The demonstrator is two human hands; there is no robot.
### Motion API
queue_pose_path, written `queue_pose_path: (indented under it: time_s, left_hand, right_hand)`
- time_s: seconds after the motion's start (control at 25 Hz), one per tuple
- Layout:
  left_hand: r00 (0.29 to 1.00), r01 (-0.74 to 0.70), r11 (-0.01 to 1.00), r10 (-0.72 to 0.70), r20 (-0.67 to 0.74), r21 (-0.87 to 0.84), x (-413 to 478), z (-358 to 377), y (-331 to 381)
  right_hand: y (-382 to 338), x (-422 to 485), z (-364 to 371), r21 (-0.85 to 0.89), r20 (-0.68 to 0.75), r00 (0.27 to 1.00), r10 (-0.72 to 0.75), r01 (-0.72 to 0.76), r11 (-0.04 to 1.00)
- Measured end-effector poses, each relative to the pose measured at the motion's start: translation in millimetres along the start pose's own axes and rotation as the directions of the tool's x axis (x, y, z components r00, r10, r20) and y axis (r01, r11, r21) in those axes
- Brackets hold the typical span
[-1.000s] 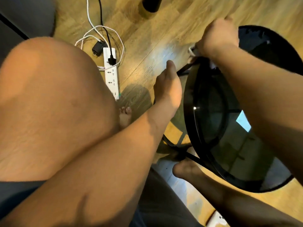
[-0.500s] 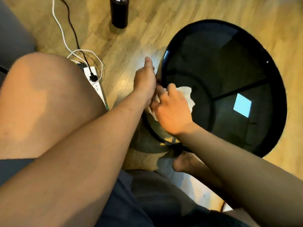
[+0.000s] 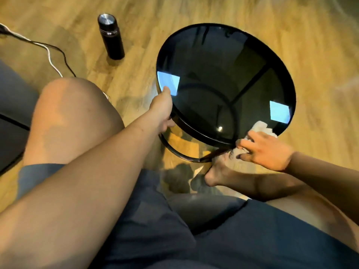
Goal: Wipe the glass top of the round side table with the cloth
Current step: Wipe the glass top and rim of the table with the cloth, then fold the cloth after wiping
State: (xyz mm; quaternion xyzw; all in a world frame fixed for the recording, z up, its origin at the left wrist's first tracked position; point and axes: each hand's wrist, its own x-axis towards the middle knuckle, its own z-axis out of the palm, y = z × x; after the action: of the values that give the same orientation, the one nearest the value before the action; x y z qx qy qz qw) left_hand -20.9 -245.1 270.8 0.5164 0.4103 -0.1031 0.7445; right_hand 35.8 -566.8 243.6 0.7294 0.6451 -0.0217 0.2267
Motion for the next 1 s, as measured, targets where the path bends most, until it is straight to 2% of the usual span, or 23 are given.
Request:
queue_pose_path:
  time_s: [0.08, 0.12, 0.16, 0.2, 0.24, 0.28, 0.32, 0.36, 0.4, 0.44, 0.48, 0.52, 0.56, 0.6, 0.64, 0.72, 0.76, 0.88, 0.96, 1.0]
  left_hand:
    - [1.000, 0.019, 0.998, -0.018, 0.011, -0.052, -9, 5, 2]
    - [1.000, 0.008, 0.998, -0.009, -0.003, -0.070, -14, 11, 2]
    - [0.999, -0.022, 0.996, 0.018, -0.041, -0.082, -19, 18, 2]
    - [0.993, -0.074, 0.994, 0.066, -0.102, -0.077, -25, 27, 4]
    - [0.978, -0.142, 0.989, 0.135, -0.161, -0.031, -31, 36, 4]
    - [0.960, -0.223, 0.974, 0.228, -0.166, 0.047, -39, 46, 4]
    - [0.946, -0.298, 0.947, 0.310, -0.093, 0.124, -48, 55, 3]
    - [0.940, -0.341, 0.922, 0.339, 0.047, 0.181, -56, 62, 0]
    - [0.923, -0.364, 0.906, 0.319, 0.215, 0.216, -64, 68, -5]
    - [0.887, -0.376, 0.892, 0.270, 0.374, 0.250, -72, 72, -11]
    - [0.848, -0.393, 0.875, 0.226, 0.480, 0.282, -74, 73, -18]
    - [0.828, -0.413, 0.855, 0.210, 0.520, 0.314, -77, 72, -23]
    - [0.832, -0.427, 0.841, 0.222, 0.508, 0.332, -77, 70, -26]
    - [0.848, -0.418, 0.849, 0.236, 0.474, 0.324, -75, 68, -28]
    - [0.861, -0.395, 0.870, 0.238, 0.449, 0.297, -72, 66, -28]
    - [0.861, -0.366, 0.894, 0.221, 0.458, 0.257, -71, 63, -26]
    - [0.852, -0.388, 0.881, 0.230, 0.470, 0.273, -70, 62, -25]
    - [0.830, -0.527, 0.757, 0.360, 0.426, 0.386, -66, 62, -29]
    - [0.838, -0.530, 0.773, 0.413, 0.358, 0.349, -65, 63, -31]
    - [0.848, -0.511, 0.801, 0.411, 0.334, 0.312, -64, 63, -30]
  right_hand:
    - [29, -39, -4, -0.016, 0.131, 0.970, 0.204, -0.204, 0.979]
    - [43, -62, -9, -0.012, 0.128, 0.938, 0.322, -0.323, 0.946]
    - [54, -80, -18, 0.068, 0.076, 0.893, 0.444, -0.448, 0.891]
    - [59, -89, -33, 0.270, 0.001, 0.802, 0.597, -0.575, 0.772]
    - [56, -85, -50, 0.541, -0.051, 0.633, 0.772, -0.633, 0.554]
    - [49, -73, -63, 0.801, -0.015, 0.437, 0.899, -0.533, 0.272]
    - [38, -57, -76, 0.957, 0.124, 0.307, 0.944, -0.290, -0.031]
    - [23, -39, -87, 0.953, 0.298, 0.288, 0.910, -0.043, -0.299]
    - [6, -21, -94, 0.839, 0.439, 0.370, 0.818, 0.155, -0.521]
    - [-7, -6, -98, 0.668, 0.502, 0.501, 0.705, 0.294, -0.684]
    - [-20, 4, -100, 0.490, 0.509, 0.620, 0.597, 0.361, -0.793]
    - [-32, 12, -101, 0.354, 0.491, 0.702, 0.516, 0.381, -0.854]
    - [-39, 18, -101, 0.295, 0.468, 0.741, 0.481, 0.383, -0.876]
    - [-45, 22, -99, 0.323, 0.464, 0.730, 0.501, 0.387, -0.864]
    - [-48, 26, -96, 0.437, 0.469, 0.681, 0.562, 0.374, -0.818]
    - [-51, 30, -94, 0.687, 0.462, 0.566, 0.683, 0.258, -0.679]
    - [-51, 30, -94, 0.765, 0.423, 0.551, 0.719, 0.209, -0.610]
    - [-54, 31, -96, 0.892, 0.318, 0.610, 0.726, 0.068, -0.448]
    - [-54, 39, -88, 0.955, 0.265, 0.562, 0.783, -0.039, -0.295]
    - [-52, 43, -86, 0.961, 0.259, 0.500, 0.827, -0.042, -0.275]
